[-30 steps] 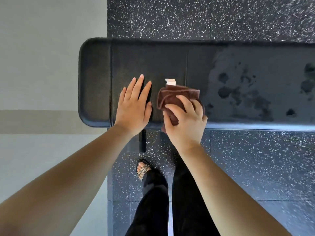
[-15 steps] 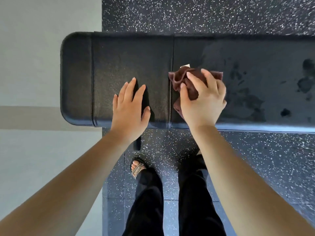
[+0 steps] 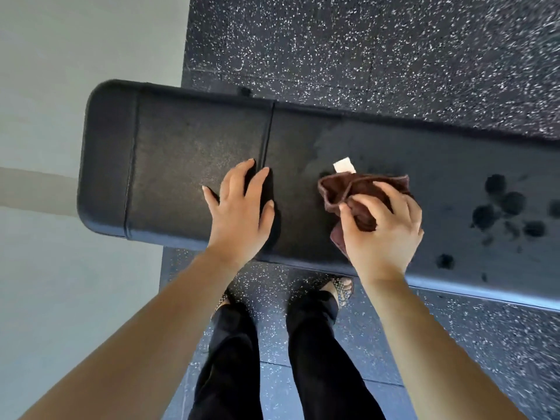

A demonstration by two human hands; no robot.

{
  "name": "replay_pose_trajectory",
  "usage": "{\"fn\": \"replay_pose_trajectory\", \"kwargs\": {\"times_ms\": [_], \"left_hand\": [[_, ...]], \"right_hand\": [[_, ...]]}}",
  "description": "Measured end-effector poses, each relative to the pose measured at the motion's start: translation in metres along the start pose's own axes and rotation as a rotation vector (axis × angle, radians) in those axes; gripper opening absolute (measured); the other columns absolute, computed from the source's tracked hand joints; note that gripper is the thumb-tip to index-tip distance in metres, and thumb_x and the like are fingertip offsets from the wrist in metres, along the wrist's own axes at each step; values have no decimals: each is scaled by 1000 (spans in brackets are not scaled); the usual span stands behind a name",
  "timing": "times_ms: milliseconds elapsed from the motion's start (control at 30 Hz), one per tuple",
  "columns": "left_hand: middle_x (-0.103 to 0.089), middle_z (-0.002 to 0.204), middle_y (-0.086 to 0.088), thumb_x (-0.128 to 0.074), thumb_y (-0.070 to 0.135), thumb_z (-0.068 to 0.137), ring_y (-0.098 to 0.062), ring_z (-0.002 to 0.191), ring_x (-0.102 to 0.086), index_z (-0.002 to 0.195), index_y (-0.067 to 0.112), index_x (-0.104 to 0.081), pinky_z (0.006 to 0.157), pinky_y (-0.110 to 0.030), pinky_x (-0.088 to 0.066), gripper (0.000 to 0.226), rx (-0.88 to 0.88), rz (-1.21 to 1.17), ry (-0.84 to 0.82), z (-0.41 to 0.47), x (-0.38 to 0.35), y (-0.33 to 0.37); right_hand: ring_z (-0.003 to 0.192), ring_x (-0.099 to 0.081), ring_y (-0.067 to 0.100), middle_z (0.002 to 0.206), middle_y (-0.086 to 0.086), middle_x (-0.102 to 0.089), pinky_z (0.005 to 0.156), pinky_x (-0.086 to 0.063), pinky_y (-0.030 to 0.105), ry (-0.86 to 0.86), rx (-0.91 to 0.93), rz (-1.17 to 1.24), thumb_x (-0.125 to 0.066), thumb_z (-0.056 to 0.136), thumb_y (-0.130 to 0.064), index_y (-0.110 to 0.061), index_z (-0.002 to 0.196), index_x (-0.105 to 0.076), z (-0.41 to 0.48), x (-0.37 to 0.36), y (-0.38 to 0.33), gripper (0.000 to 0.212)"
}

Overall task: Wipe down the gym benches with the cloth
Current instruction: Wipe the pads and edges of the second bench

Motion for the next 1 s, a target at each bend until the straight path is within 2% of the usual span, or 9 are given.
{"fn": "replay_pose_trajectory", "kwargs": {"times_ms": [100, 233, 500, 667, 833, 1000], "left_hand": [[-33, 144, -9, -52, 24, 85, -30, 132, -30, 135, 19, -40, 103, -69, -12, 52, 63, 17, 25, 1, -4, 1], [-35, 144, -9, -50, 23, 84, -30, 134, -30, 135, 18, -40, 103, -69, -15, 52, 86, 44, 43, -1, -9, 2], [-36, 145, -12, -38, 23, 79, -29, 137, -27, 135, 13, -37, 104, -68, -10, 56, 132, 81, 83, 1, -17, 6], [-37, 142, -11, -38, 25, 77, -28, 133, -30, 133, 14, -39, 102, -69, -10, 57, 133, 24, 49, 2, -16, 3], [-36, 140, -8, -44, 33, 73, -26, 125, -32, 134, 16, -36, 104, -61, -20, 64, -64, 3, -9, 37, 7, -1], [-28, 145, -7, -50, 33, 85, -27, 132, -24, 138, 15, -34, 107, -54, -14, 58, -80, 50, -58, 102, 25, -11]], "right_hand": [[117, -50, 28, 121, -8, -63, 83, -46, 48, -23, -5, 24, -71, 76, -38, -29, 88, -74, 50, -5, -9, 15], [123, -43, 25, 129, -12, -56, 85, -42, 46, -153, 72, 4, -67, 79, -41, -32, 93, -71, 85, -28, -40, 17], [115, -50, 28, 122, -9, -60, 80, -42, 44, -192, 213, -8, -73, 75, -38, -33, 85, -71, 25, -27, -32, 11], [112, -52, 28, 119, -9, -62, 80, -45, 46, -142, 142, 21, -71, 75, -37, -33, 85, -72, 32, -26, -31, 11], [111, -53, 31, 117, -7, -63, 78, -45, 47, -119, 109, 10, -74, 74, -35, -30, 84, -73, 59, -37, -57, 11], [120, -46, 28, 126, -8, -59, 82, -39, 48, -132, 16, -44, -71, 70, -53, -35, 97, -72, 93, -61, -93, 33]]}}
Point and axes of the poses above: each hand's wrist, its own z-axis towards the middle knuckle, its own x-axis out of the back of the hand, y = z × x, the point moved 10 cm from there along z, towards the middle knuckle
